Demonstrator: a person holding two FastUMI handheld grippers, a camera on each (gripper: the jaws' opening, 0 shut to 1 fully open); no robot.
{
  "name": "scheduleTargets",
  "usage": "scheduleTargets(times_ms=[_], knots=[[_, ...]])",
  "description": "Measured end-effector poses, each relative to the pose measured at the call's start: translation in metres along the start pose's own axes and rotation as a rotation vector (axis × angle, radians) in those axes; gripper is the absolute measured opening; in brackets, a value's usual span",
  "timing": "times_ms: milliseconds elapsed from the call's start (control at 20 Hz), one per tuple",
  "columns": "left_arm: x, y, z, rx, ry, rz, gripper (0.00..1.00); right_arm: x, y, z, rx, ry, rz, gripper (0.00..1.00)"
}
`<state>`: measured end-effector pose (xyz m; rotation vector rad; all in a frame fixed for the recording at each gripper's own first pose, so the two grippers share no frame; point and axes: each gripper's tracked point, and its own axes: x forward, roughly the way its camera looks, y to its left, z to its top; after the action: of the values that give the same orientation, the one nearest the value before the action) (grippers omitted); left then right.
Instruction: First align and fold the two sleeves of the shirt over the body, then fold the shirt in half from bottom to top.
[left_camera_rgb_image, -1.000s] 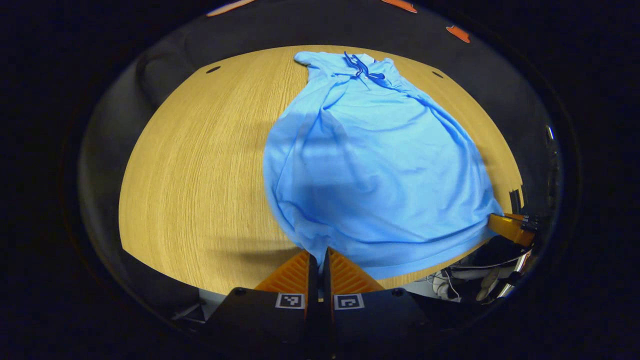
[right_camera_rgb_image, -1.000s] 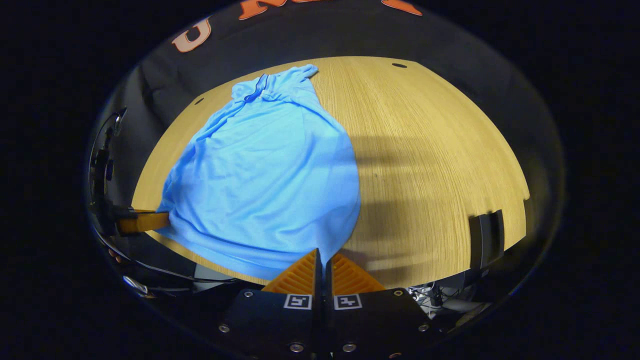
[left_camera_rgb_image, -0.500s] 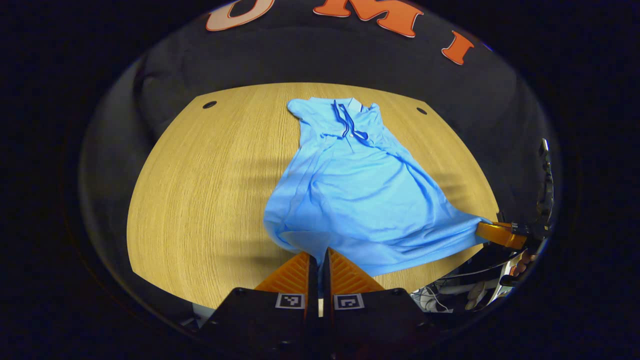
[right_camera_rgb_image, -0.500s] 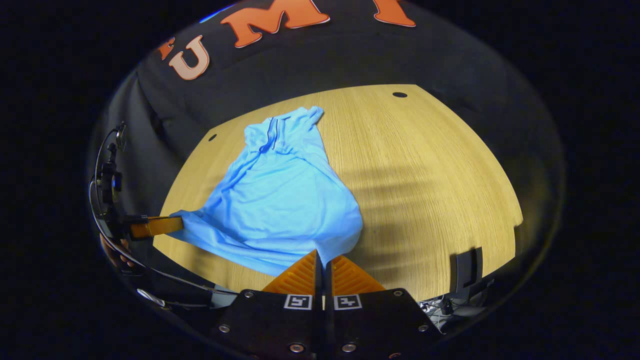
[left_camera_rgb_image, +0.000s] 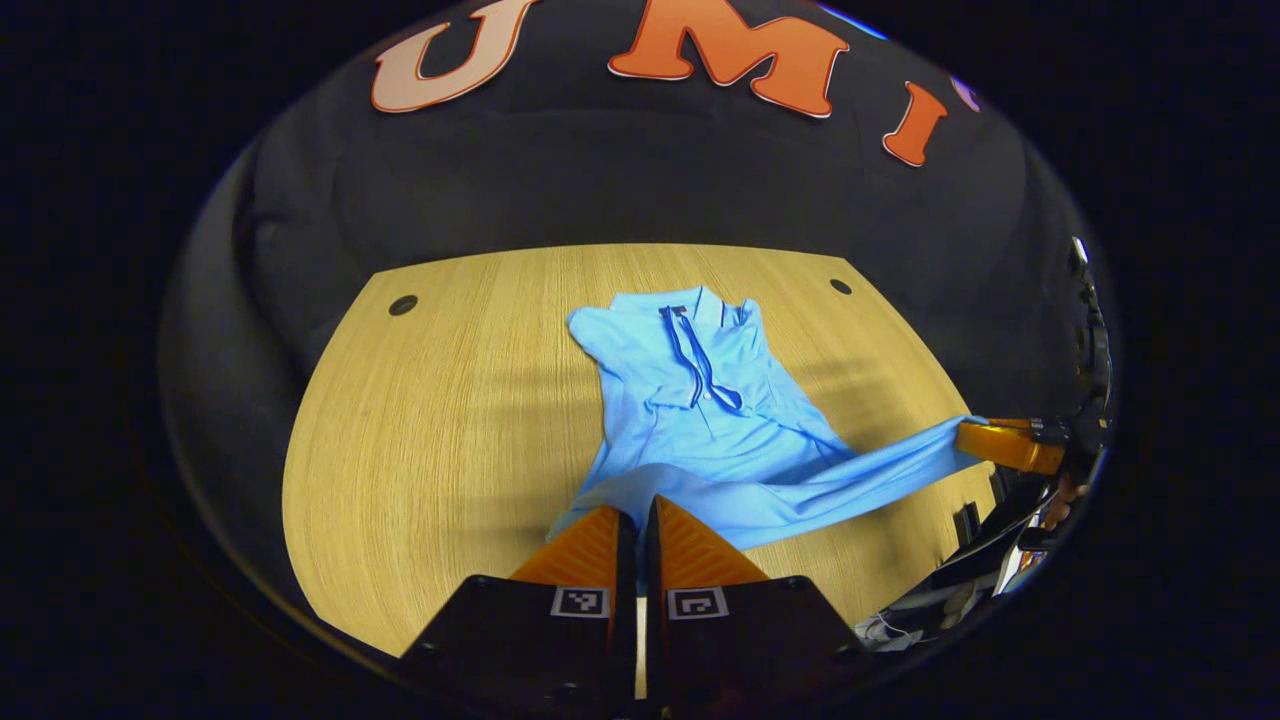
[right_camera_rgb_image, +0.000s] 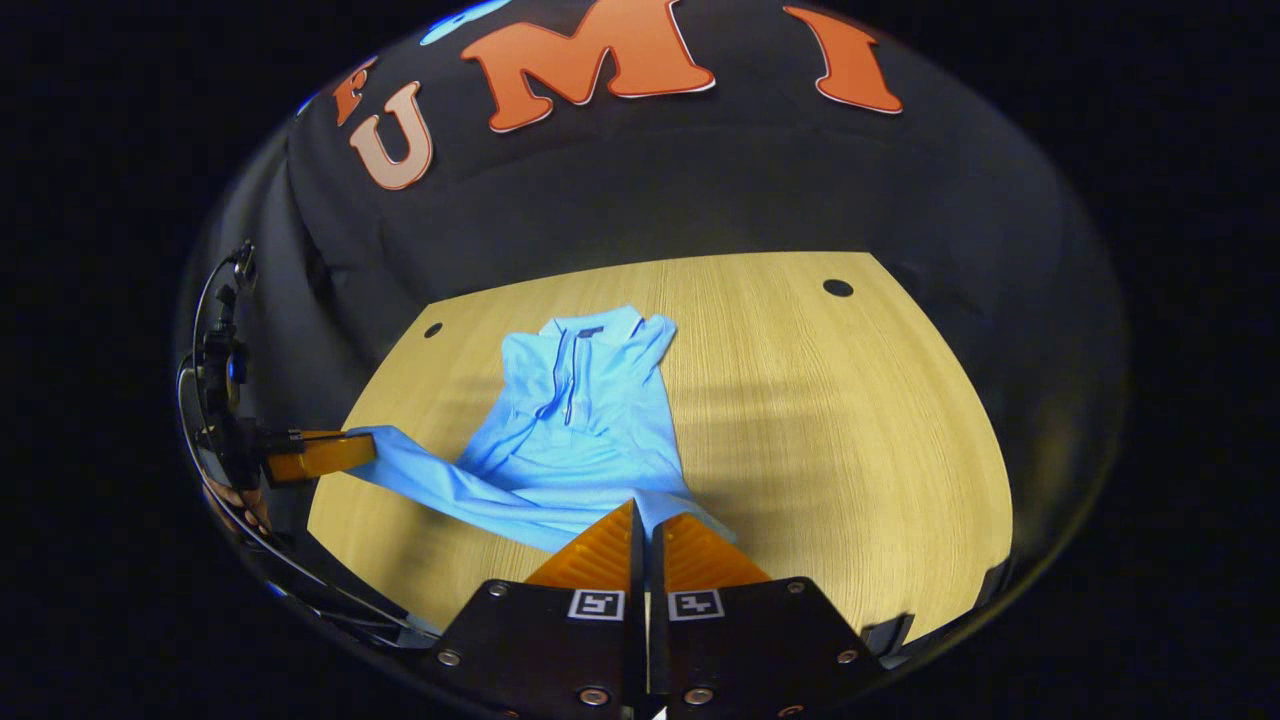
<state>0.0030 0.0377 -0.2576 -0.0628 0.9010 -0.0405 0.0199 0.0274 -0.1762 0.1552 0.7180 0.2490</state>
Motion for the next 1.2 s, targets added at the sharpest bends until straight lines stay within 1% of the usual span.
scheduleTargets(times_ms=[150, 350, 500, 600, 850, 1050, 1150, 1200], knots=[[0.017, 0.010, 0.033, 0.016, -0.027, -0.007, 0.08, 0.021, 0.000, 0.035, -0.015, -0.017, -0.013, 0.02], [0.050, 0.029, 0.077, -0.015, -0.063, -0.011, 0.07, 0.054, -0.005, 0.075, -0.012, -0.029, -0.045, 0.01], [0.089, 0.046, 0.097, -0.034, -0.058, -0.005, 0.07, 0.088, -0.004, 0.095, 0.040, -0.023, -0.047, 0.02], [0.113, 0.055, 0.109, -0.044, -0.048, -0.007, 0.09, 0.109, -0.007, 0.110, 0.052, -0.021, -0.059, 0.02], [0.170, 0.075, 0.139, -0.043, -0.038, -0.005, 0.07, 0.160, -0.015, 0.149, 0.081, -0.016, -0.080, 0.02], [0.211, 0.085, 0.154, -0.032, -0.024, 0.000, 0.08, 0.196, -0.022, 0.167, 0.088, -0.009, -0.096, 0.02], [0.226, 0.089, 0.157, -0.022, -0.009, 0.005, 0.07, 0.214, -0.025, 0.168, 0.100, 0.001, -0.103, 0.02], [0.231, 0.087, 0.160, -0.018, -0.010, 0.002, 0.10, 0.221, -0.025, 0.166, 0.114, 0.014, -0.100, 0.02]])
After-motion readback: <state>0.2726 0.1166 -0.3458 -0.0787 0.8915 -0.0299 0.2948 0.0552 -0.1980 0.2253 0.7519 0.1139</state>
